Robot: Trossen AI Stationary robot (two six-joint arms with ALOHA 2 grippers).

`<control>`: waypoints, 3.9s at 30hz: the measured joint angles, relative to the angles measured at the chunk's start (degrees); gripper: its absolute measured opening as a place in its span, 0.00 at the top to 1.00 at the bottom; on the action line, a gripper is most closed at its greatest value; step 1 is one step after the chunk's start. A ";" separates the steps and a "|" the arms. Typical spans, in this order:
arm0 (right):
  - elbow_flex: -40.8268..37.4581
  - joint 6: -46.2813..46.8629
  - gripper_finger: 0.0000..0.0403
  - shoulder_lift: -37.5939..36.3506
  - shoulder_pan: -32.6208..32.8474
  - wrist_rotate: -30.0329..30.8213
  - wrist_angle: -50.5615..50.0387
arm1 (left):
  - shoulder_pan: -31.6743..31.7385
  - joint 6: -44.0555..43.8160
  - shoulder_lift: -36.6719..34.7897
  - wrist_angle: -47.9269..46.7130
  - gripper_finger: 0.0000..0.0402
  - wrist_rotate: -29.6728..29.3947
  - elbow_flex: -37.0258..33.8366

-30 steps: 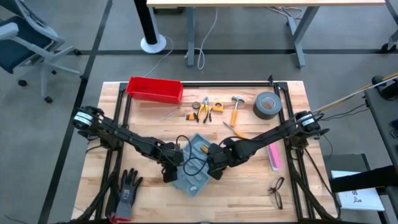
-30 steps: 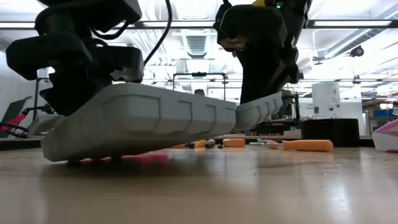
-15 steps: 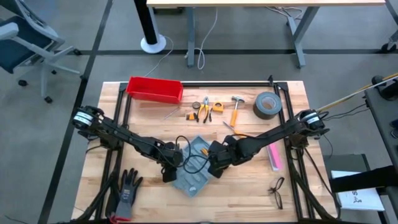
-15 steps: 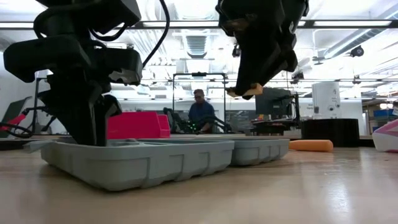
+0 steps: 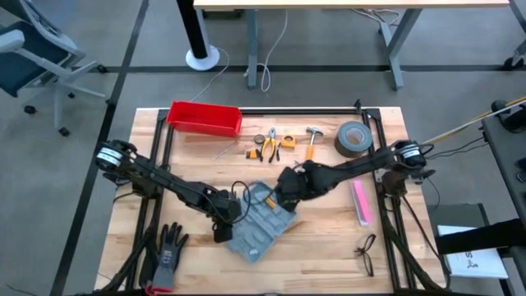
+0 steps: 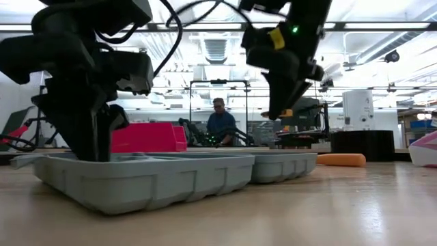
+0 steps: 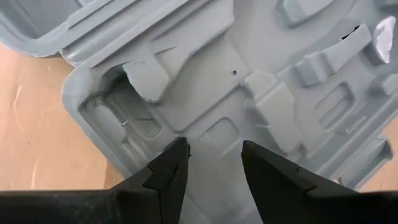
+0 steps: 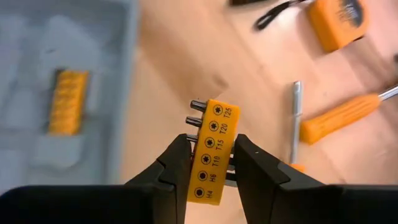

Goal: Prefit tool cases
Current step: Remove the set of precision screwdriver bits from the gray toolbox, then remove the set of interchangeable screwdriver bits from the gray toolbox

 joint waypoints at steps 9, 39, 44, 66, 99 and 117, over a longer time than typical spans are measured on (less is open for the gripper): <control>0.00 -8.31 0.77 0.16 -9.74 -2.78 2.86 | 0.02 -0.91 -1.19 0.37 0.61 -0.01 -0.07; -0.11 -13.46 0.57 0.24 -17.20 -10.13 7.13 | -0.01 -1.31 -1.40 0.45 0.61 -0.27 0.06; -0.11 -15.02 0.55 0.24 -11.97 -13.02 7.21 | -0.18 -1.23 -1.40 -0.66 0.61 -0.25 0.08; 3.01 -4.53 0.54 6.04 -0.27 -18.97 15.93 | -0.20 -1.29 -1.40 -1.28 0.61 -0.73 0.02; 9.83 -1.31 0.54 16.89 1.06 -20.02 11.69 | -0.20 -1.77 -1.40 -0.11 0.61 -2.15 0.02; 10.05 -2.95 0.67 18.28 -0.03 -14.46 15.26 | -0.75 -1.49 -1.40 0.90 0.61 -2.22 0.00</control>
